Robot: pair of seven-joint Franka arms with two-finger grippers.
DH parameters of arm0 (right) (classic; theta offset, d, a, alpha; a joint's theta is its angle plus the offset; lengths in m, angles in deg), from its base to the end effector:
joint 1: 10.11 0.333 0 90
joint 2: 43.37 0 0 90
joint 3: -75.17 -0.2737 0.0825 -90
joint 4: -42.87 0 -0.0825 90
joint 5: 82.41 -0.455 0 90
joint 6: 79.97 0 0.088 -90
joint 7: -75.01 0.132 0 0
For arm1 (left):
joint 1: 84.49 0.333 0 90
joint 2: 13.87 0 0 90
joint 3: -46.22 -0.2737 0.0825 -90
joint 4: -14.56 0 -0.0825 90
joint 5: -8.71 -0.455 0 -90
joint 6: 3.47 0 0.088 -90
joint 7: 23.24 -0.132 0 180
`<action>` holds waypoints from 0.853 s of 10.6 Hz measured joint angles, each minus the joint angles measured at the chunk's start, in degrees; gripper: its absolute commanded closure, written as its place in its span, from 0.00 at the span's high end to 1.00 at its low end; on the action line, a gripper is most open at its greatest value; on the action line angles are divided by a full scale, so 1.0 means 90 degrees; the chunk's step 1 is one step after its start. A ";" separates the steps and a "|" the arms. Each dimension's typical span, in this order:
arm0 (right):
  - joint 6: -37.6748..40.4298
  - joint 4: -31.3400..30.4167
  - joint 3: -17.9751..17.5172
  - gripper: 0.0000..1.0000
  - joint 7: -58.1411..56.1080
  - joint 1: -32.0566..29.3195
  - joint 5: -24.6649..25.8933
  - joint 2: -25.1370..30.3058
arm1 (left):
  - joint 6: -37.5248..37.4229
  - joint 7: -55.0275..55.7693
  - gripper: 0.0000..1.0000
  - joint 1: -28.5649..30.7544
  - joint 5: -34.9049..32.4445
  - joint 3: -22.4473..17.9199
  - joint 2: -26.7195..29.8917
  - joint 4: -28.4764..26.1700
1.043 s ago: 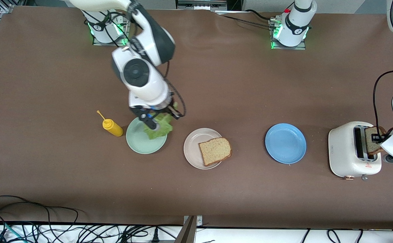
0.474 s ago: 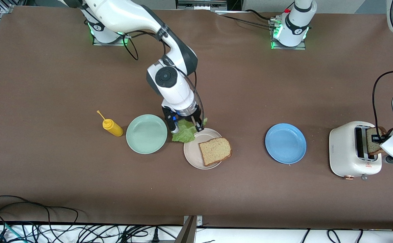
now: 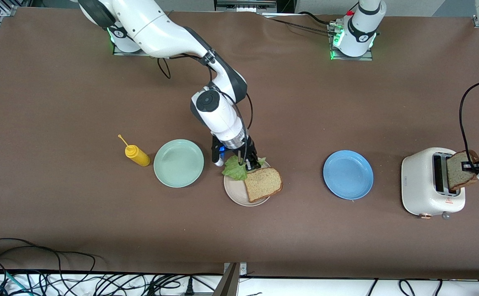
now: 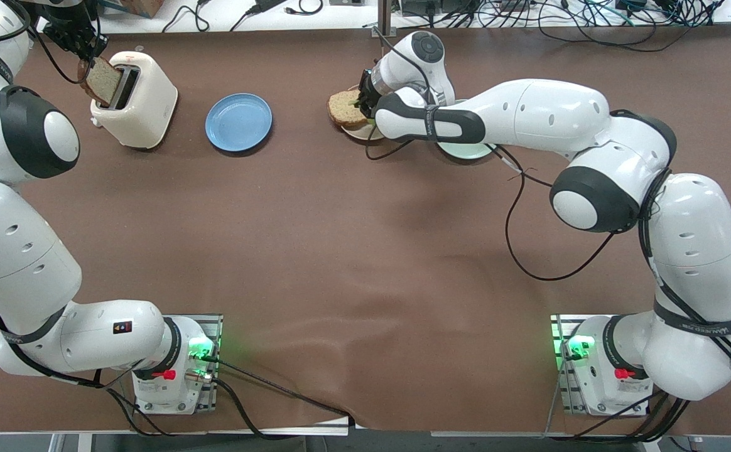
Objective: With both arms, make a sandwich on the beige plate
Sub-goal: 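Carry the lettuce to the beige plate while the left gripper grasps bread, then lay the lettuce on the bread while the left gripper lifts the slice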
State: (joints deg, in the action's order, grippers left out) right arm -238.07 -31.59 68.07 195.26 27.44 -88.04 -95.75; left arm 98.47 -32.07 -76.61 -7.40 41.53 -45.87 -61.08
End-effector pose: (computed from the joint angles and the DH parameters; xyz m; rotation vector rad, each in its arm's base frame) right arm 0.6051 0.5609 0.1642 -1.9070 1.7345 0.0925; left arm 0.7270 0.1844 0.3287 -2.8409 0.0246 0.2207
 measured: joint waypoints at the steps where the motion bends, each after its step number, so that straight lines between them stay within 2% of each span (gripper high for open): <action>1: -0.0317 0.0009 -0.0048 0.19 0.0168 0.0003 0.0000 -0.0137 | -0.0089 0.0000 0.00 0.0000 0.0056 0.0013 0.0000 0.0073; 2: -0.0485 0.0028 -0.0065 0.68 0.0244 0.0003 0.0000 -0.0238 | -0.0141 0.0000 0.00 -0.0003 0.0116 0.0023 0.0003 0.0126; 3: -0.0550 0.0049 -0.0065 1.00 0.0294 0.0001 0.0000 -0.0291 | -0.0217 0.0000 0.00 -0.0003 0.0141 0.0026 0.0019 0.0179; 9: -0.0299 0.0253 -0.0069 1.00 0.0304 -0.0020 0.0001 -0.0268 | -0.0560 0.0000 0.00 -0.0002 0.0293 0.0161 0.0272 0.0290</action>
State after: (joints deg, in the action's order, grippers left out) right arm -240.76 -29.31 67.45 197.99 27.26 -88.03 -98.15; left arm 93.43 -32.07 -76.63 -4.76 42.98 -43.43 -58.47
